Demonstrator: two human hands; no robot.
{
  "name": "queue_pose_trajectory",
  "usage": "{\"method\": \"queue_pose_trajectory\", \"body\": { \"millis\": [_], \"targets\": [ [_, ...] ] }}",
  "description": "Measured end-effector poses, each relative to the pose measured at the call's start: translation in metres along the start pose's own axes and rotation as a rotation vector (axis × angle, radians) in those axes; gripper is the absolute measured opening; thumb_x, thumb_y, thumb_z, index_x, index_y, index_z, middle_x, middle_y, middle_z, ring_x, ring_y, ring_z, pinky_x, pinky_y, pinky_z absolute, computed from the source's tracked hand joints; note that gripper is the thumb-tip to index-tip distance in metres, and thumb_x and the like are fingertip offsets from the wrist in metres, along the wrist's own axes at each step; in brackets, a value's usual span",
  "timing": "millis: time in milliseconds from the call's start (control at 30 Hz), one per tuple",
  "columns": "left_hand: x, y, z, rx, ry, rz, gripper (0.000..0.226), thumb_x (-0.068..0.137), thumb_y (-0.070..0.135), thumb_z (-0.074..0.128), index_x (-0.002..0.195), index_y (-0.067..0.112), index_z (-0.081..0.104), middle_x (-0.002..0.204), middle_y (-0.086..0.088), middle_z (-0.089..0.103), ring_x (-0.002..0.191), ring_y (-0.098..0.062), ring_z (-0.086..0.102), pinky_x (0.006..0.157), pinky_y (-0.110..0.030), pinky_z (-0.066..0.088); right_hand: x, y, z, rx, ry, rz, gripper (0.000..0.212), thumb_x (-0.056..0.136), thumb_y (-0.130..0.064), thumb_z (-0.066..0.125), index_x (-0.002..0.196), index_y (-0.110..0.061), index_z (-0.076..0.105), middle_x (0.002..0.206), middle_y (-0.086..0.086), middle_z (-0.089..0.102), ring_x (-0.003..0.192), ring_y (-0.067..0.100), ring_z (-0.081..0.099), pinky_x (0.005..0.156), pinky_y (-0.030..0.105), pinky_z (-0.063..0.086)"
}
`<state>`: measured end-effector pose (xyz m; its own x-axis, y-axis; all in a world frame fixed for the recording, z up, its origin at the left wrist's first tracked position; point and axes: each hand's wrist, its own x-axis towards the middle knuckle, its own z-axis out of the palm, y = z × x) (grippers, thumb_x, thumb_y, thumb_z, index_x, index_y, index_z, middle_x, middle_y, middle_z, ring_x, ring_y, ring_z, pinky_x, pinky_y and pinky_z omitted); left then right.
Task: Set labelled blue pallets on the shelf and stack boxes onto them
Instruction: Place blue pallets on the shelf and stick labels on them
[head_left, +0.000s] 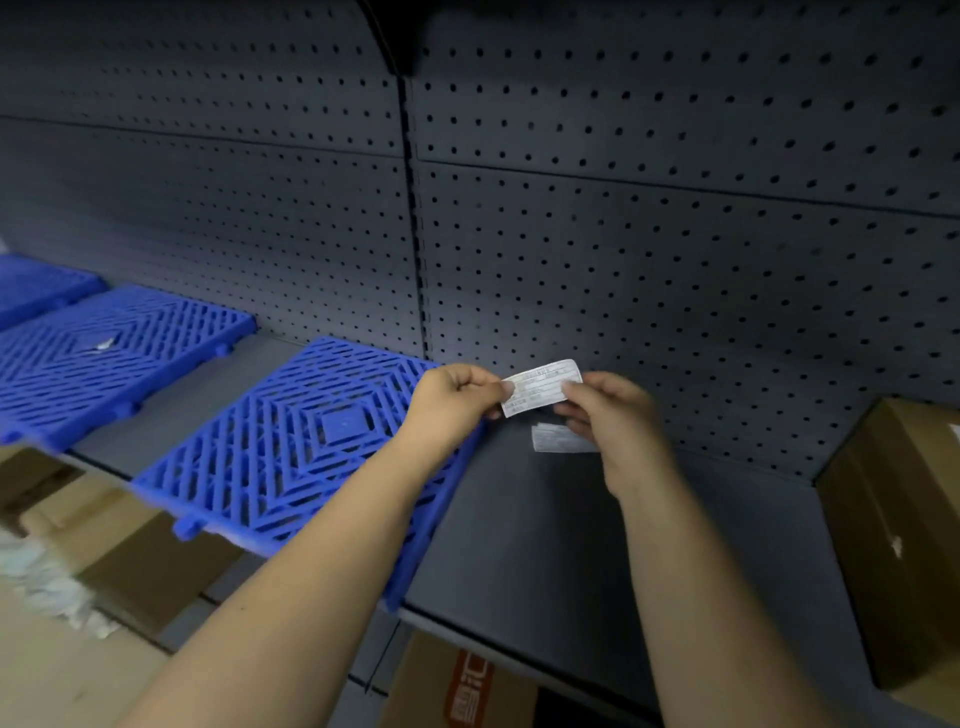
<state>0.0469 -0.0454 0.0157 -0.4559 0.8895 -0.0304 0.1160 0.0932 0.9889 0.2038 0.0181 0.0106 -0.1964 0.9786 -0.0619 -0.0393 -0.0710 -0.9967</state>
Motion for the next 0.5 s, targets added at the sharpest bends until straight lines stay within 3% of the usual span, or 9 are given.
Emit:
{"method": "queue_pose_trajectory", "body": {
  "millis": [233, 500],
  "targets": [
    [-0.058, -0.005, -0.053, -0.337, 0.194, -0.033, 0.009, 0.090, 0.021, 0.067, 0.087, 0.013, 0.069, 0.071, 0.000, 0.067, 0.064, -0.009, 0.059, 0.062, -0.021, 0.045, -0.036, -0.015, 0.072, 0.101, -0.105, -0.073, 0.007, 0.086, -0.010, 0.067, 0.085, -0.017, 0.069, 0.079, 0.001, 0.075, 0.079, 0.017, 0.072, 0.077, 0.030, 0.056],
    [-0.103, -0.005, -0.174, -0.495, 0.584, 0.025, 0.009, 0.087, 0.018, 0.069, 0.081, 0.016, 0.074, 0.073, -0.003, 0.069, 0.068, -0.013, 0.060, 0.064, -0.025, 0.046, -0.091, -0.024, 0.192, 0.111, -0.381, -0.034, 0.004, 0.087, -0.015, 0.069, 0.085, -0.012, 0.070, 0.079, 0.004, 0.075, 0.078, 0.018, 0.072, 0.075, 0.030, 0.055]
  ]
}}
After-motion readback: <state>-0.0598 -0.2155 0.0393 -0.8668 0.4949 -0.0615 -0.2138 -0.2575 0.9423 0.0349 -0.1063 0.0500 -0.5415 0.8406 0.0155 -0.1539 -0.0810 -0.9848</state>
